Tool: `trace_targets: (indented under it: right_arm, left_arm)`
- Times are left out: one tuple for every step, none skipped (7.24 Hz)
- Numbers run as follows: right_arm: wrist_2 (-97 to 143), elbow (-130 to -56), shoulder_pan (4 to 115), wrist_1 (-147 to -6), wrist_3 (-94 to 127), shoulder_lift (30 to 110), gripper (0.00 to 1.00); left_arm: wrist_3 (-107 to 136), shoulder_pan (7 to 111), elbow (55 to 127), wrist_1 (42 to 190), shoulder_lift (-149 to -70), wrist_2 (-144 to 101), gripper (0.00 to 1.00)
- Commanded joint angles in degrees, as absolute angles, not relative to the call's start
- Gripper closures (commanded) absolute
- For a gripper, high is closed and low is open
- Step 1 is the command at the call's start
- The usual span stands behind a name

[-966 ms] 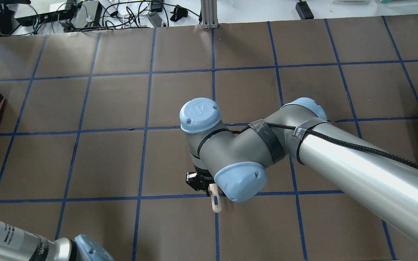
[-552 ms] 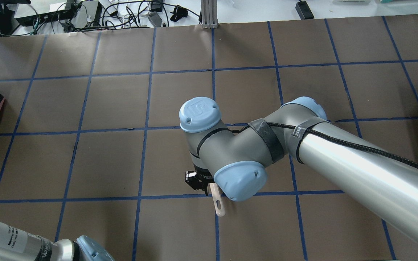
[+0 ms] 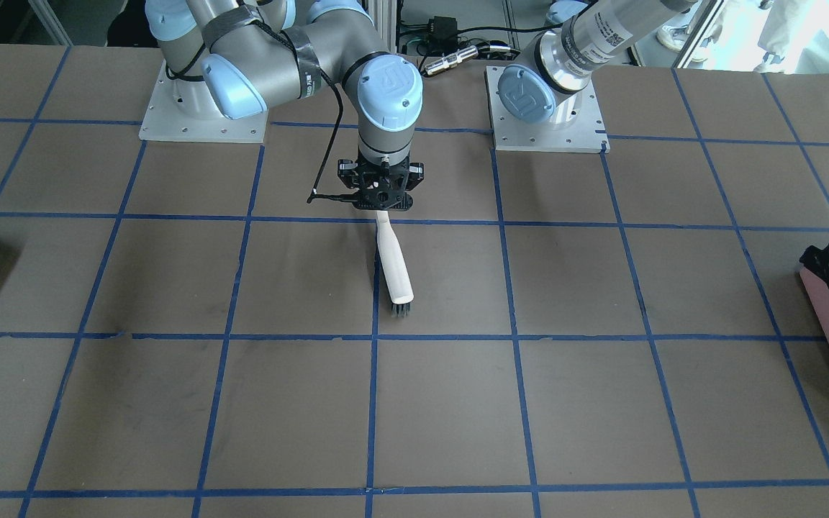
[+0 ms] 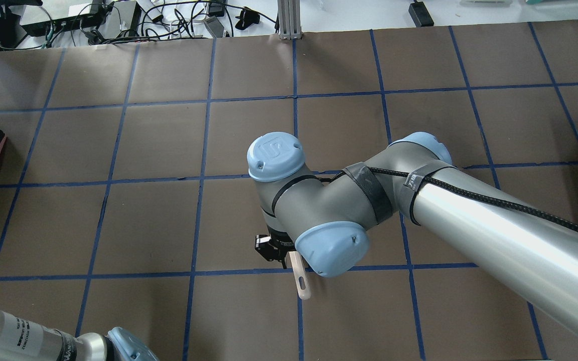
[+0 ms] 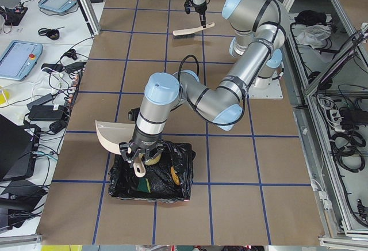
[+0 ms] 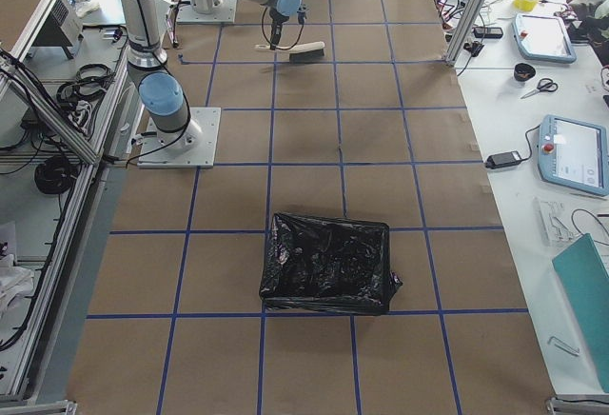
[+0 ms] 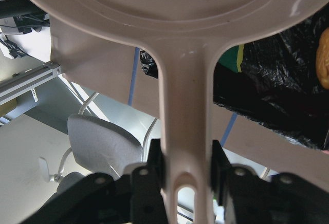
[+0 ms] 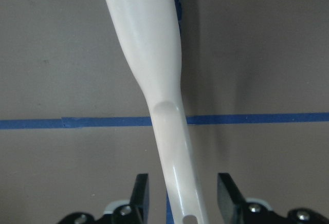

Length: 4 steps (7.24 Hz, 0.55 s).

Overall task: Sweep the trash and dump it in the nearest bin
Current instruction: 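Tilt the dustpan over the bin with the left gripper while the right lowers the brush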

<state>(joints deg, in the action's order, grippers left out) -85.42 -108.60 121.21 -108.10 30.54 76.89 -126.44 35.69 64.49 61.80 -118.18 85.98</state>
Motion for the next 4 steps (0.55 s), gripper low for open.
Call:
trace_targets:
  right_arm:
    - [-86.04, -104.62, 120.50, -107.41, 27.80, 77.08, 0.43]
    - [-86.39, -101.54, 119.89, -105.23, 26.38, 77.34, 0.43]
    - [-86.31, -97.95, 118.49, -101.55, 26.11, 77.43, 0.43]
    - [-86.13, -94.26, 116.91, -98.38, 25.58, 77.43, 0.38]
  left_arm:
    - [-117.91, 36.91, 64.69, 74.12, -116.20, 83.32, 1.00]
    - [-114.21, 38.57, 65.38, 78.09, -114.97, 81.75, 1.00]
    - [-110.08, 39.80, 66.87, 79.18, -114.09, 81.39, 1.00]
    - [-104.82, 40.86, 68.97, 79.28, -112.95, 81.47, 1.00]
